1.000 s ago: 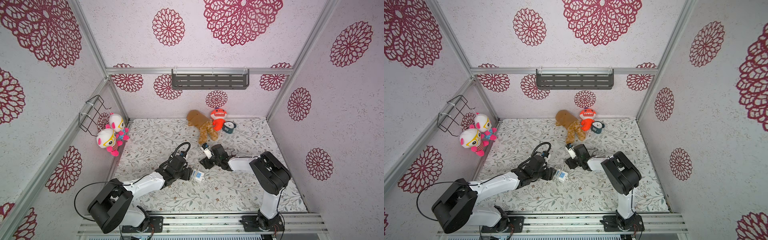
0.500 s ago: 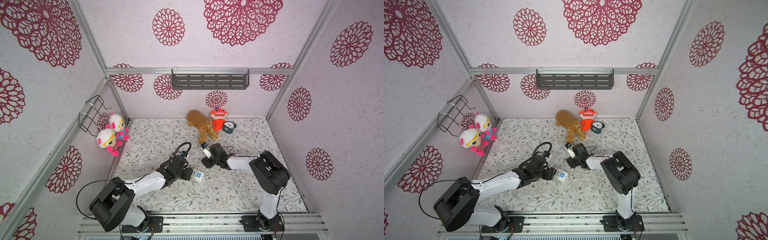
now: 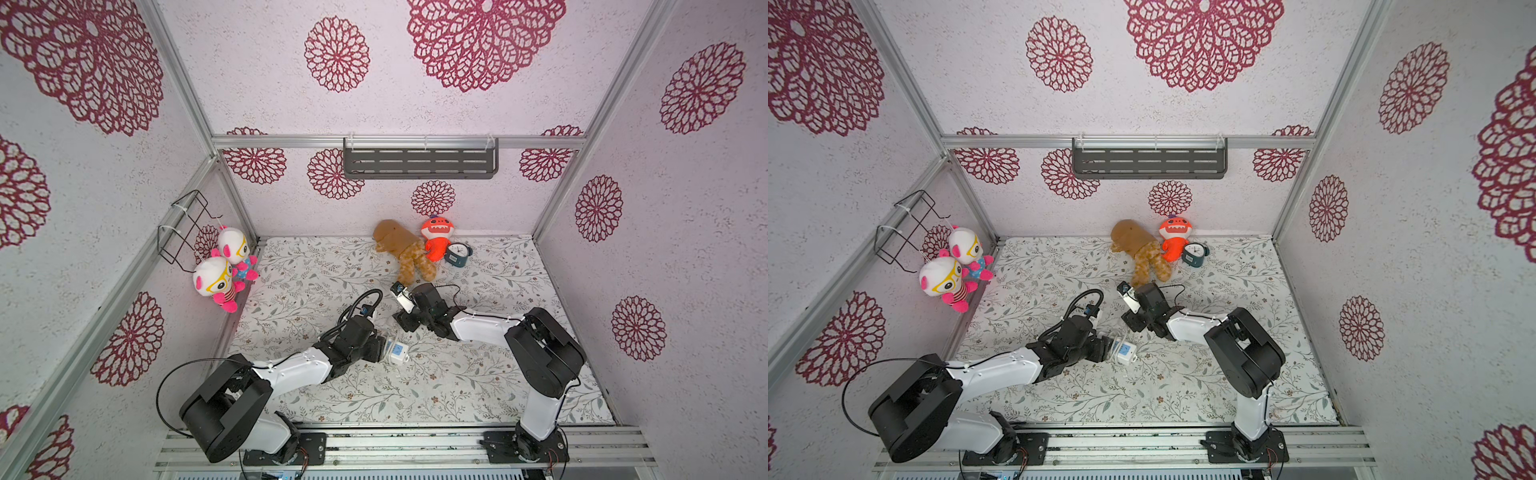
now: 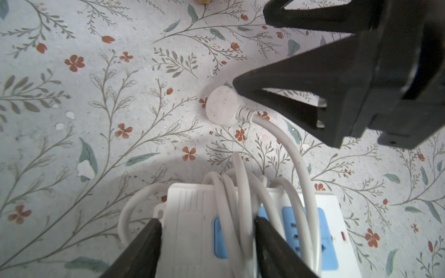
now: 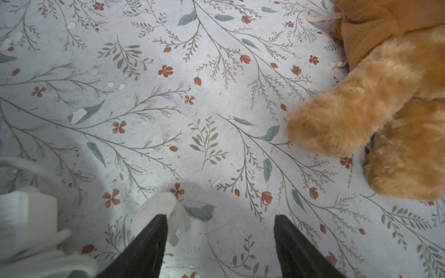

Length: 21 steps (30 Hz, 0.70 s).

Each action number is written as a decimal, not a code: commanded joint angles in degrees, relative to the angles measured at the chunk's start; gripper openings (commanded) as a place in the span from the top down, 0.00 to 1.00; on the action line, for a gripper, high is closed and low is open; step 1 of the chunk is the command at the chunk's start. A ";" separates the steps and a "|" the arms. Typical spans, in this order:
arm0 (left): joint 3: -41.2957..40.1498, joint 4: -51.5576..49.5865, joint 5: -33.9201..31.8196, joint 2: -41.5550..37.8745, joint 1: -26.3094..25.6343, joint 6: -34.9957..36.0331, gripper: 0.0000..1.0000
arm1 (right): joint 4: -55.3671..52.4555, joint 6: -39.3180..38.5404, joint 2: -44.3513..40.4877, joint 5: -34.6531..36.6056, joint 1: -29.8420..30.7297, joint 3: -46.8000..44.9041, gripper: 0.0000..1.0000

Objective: Wrap the cord around the power strip
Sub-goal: Adjust the power cord at the power strip.

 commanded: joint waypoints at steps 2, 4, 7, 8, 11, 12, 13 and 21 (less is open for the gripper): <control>-3.21 -1.68 -0.14 3.29 -2.32 -3.18 0.36 | -1.97 -2.68 -0.05 0.38 0.96 0.00 0.27; -4.10 -0.74 -0.85 3.54 -2.95 -4.06 0.36 | -0.66 -3.94 -1.61 0.92 1.58 -2.05 0.27; -4.95 0.20 -1.53 4.00 -3.53 -4.55 0.36 | 1.35 -4.64 -4.39 2.61 2.07 -4.52 0.26; -5.11 0.40 -1.76 4.17 -3.79 -4.55 0.37 | 0.62 -4.76 -4.83 3.55 2.03 -4.21 0.26; -5.40 0.78 -2.10 4.67 -4.23 -4.55 0.37 | -1.70 -5.88 -5.55 5.73 2.25 -2.66 0.26; -5.49 0.87 -2.36 4.75 -4.44 -4.57 0.37 | -1.62 -6.21 -5.90 6.31 2.34 -2.32 0.26; -5.57 0.87 -2.49 4.85 -4.55 -4.64 0.37 | -1.57 -6.67 -6.11 6.64 2.49 -1.89 0.26; -6.35 1.92 -3.54 4.57 -4.98 -4.47 0.37 | -2.19 -9.74 -3.65 5.05 2.68 3.63 0.24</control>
